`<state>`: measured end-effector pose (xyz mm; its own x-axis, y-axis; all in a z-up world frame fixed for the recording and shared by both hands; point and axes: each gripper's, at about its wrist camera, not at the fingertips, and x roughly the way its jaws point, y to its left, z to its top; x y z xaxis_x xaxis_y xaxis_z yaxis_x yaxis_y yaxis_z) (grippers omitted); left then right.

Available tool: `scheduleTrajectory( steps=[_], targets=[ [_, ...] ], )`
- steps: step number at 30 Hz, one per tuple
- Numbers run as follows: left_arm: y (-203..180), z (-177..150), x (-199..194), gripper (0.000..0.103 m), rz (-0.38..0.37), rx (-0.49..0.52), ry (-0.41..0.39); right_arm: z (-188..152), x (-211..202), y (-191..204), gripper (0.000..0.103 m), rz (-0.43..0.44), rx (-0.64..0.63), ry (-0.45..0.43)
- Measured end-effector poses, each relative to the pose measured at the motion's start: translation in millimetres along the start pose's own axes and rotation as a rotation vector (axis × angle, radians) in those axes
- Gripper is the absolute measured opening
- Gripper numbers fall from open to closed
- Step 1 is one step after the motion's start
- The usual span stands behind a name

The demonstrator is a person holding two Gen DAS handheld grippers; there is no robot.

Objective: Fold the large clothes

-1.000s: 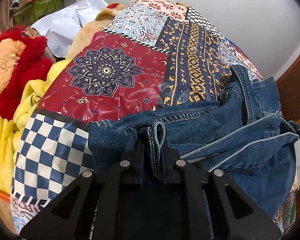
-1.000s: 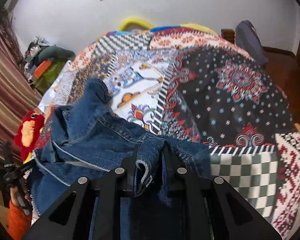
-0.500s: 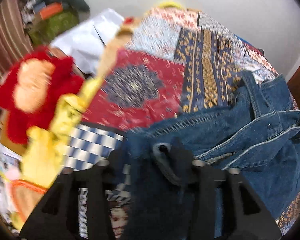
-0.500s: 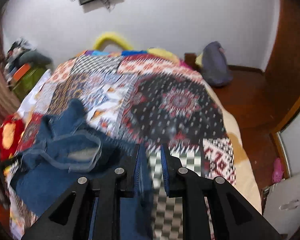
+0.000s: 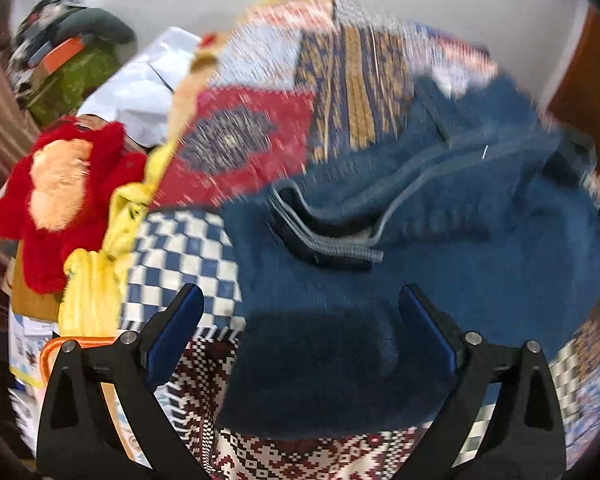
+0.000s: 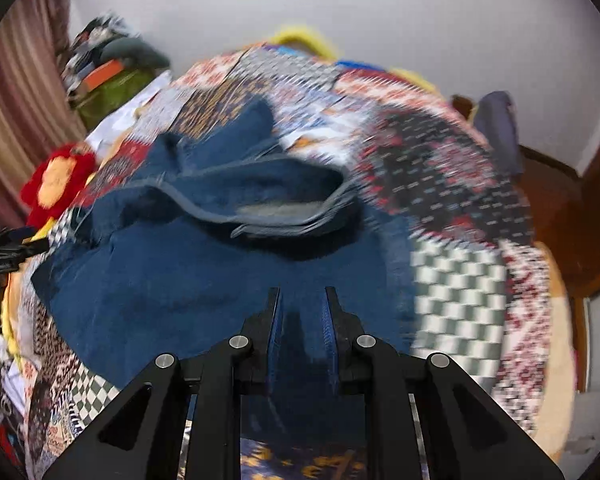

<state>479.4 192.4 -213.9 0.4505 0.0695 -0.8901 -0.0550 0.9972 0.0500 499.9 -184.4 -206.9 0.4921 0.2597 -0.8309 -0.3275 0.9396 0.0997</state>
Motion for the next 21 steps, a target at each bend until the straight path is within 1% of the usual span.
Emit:
scheduleTrajectory(
  steps=[2, 4, 6, 7, 8, 9, 10, 13, 15, 16, 18, 19, 20, 21],
  targets=[
    [-5.8, 1.8, 20.3, 0.099, 0.014, 0.024, 0.038, 0.2, 13.9, 10.2, 0.015, 0.015, -0.016, 0.026],
    [-4.6, 10.1, 38.4, 0.099, -0.010, 0.009, 0.072, 3.3, 30.5, 18.9, 0.015, 0.009, -0.039, 0.051],
    [1.7, 19.5, 50.1, 0.099, -0.006, -0.027, 0.078, 14.8, 45.7, 27.2, 0.015, -0.030, -0.093, 0.046],
    [6.8, 27.5, 56.7, 0.100, 0.001, -0.043, 0.079, 21.1, 50.5, 30.4, 0.015, -0.041, -0.118, 0.042],
    [9.9, 33.1, 60.7, 0.102, -0.009, -0.050, 0.078, 28.0, 55.8, 33.5, 0.015, -0.047, -0.140, 0.041],
    [14.0, 40.1, 64.0, 0.103, -0.012, -0.056, 0.066, 35.4, 62.2, 35.3, 0.015, -0.052, -0.155, 0.044],
    [17.8, 46.8, 65.2, 0.103, 0.004, -0.063, 0.047, 44.0, 69.4, 35.6, 0.015, -0.053, -0.161, 0.050],
    [23.4, 62.7, 64.9, 0.103, 0.033, -0.079, 0.010, 67.9, 85.4, 29.3, 0.015, -0.061, -0.141, 0.036],
    [26.5, 69.0, 63.8, 0.103, 0.056, -0.089, -0.016, 79.4, 93.8, 19.9, 0.015, -0.038, -0.097, 0.027],
    [29.0, 71.1, 64.0, 0.103, 0.048, -0.102, -0.023, 82.4, 96.4, 13.0, 0.015, -0.007, -0.054, 0.026],
    [32.7, 73.3, 67.6, 0.103, 0.032, -0.127, -0.011, 83.3, 94.1, 2.2, 0.015, 0.033, 0.019, -0.006],
    [34.2, 73.0, 69.2, 0.103, 0.024, -0.141, -0.004, 82.3, 92.9, 0.3, 0.015, 0.042, 0.033, -0.011],
    [34.3, 73.5, 67.4, 0.103, 0.023, -0.149, -0.004, 81.0, 91.0, 0.0, 0.015, 0.039, 0.036, -0.016],
    [35.3, 72.5, 64.0, 0.103, 0.021, -0.163, -0.009, 79.2, 88.2, 0.7, 0.015, 0.018, 0.032, -0.018]
  ],
)
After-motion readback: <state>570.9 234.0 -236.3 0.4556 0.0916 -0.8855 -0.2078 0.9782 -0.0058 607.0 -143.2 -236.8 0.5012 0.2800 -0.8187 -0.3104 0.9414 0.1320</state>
